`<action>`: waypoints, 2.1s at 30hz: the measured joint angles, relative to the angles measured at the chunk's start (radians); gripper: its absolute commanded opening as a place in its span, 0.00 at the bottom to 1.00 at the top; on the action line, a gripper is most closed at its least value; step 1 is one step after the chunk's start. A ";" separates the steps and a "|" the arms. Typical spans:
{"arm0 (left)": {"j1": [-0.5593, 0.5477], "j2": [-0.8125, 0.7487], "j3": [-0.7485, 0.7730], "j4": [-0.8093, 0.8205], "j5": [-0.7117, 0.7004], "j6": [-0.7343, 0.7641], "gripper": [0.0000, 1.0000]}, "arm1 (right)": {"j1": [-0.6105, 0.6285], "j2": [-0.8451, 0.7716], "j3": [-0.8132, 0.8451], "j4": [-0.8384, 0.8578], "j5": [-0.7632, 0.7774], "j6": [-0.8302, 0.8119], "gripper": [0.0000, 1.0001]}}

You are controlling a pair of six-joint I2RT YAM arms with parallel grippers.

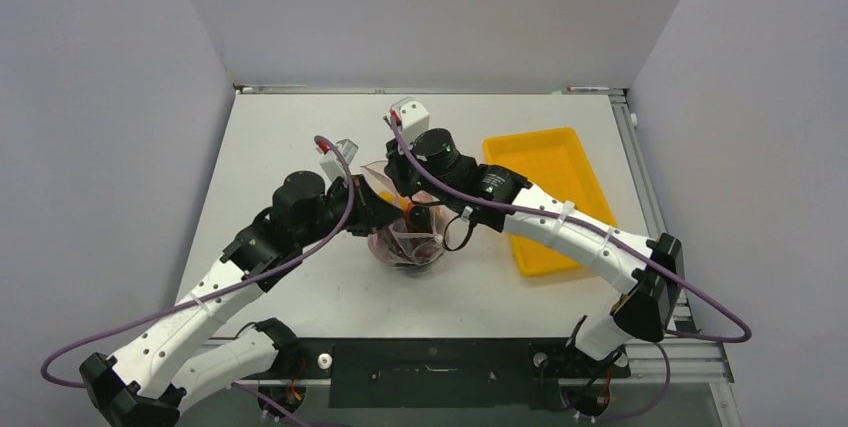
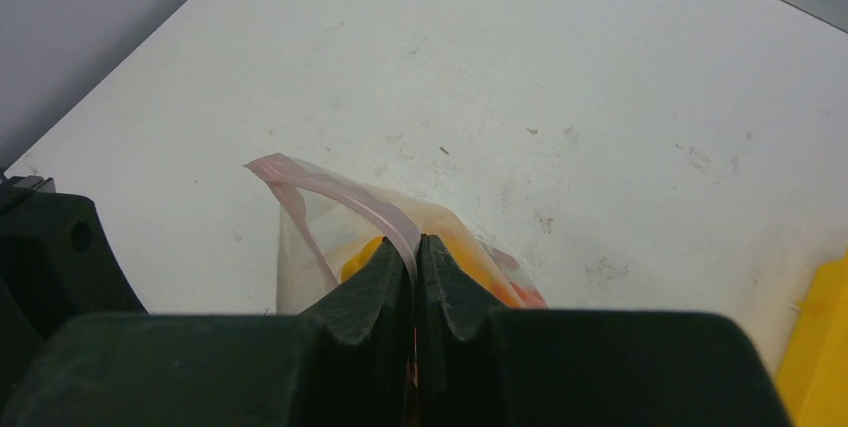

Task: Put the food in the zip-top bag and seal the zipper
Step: Adjust the zipper food storage bag at the center of the board, then zip the zipper food storage bag at the center of the board.

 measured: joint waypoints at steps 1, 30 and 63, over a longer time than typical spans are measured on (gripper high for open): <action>0.000 -0.001 -0.010 0.008 -0.008 -0.008 0.00 | -0.002 0.011 0.003 0.004 -0.013 -0.002 0.05; -0.003 -0.095 -0.074 0.065 -0.130 -0.058 0.00 | -0.003 -0.233 -0.160 0.095 -0.043 -0.011 0.62; -0.003 -0.120 -0.105 0.080 -0.150 -0.063 0.00 | 0.192 -0.646 -0.643 0.155 -0.039 0.111 0.59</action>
